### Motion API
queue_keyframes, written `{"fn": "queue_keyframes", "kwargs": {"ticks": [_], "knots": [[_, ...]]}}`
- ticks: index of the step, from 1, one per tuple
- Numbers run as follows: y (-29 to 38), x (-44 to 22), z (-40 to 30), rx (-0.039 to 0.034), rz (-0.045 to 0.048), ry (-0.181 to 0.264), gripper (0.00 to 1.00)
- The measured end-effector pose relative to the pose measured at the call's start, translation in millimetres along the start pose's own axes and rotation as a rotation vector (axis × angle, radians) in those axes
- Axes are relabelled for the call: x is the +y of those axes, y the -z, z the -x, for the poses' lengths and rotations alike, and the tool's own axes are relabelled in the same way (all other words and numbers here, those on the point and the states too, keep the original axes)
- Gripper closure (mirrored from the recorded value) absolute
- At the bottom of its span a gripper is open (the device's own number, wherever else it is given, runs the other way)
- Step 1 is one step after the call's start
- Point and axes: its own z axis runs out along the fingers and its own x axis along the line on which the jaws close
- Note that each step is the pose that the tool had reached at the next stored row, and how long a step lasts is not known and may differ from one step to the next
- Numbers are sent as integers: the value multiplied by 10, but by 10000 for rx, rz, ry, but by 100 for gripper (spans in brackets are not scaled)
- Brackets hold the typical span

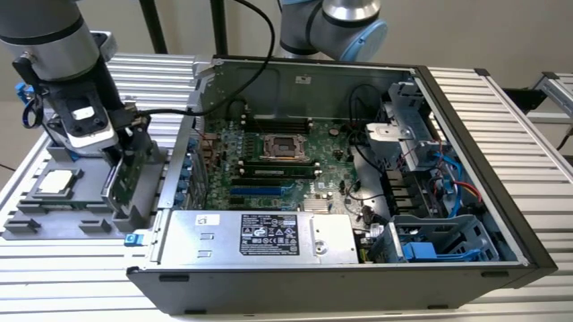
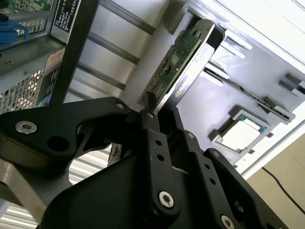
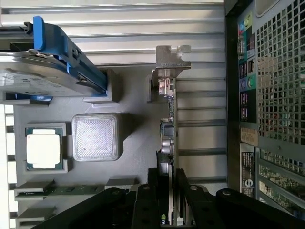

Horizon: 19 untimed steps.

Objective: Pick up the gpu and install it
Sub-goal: 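Pick up the gpu and move the gpu toward the slot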

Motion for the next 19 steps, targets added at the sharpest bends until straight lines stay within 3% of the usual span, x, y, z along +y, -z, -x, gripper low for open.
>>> {"fn": "queue_keyframes", "kwargs": {"ticks": [19], "knots": [[195, 10, 3, 0, 0, -1, 100]]}}
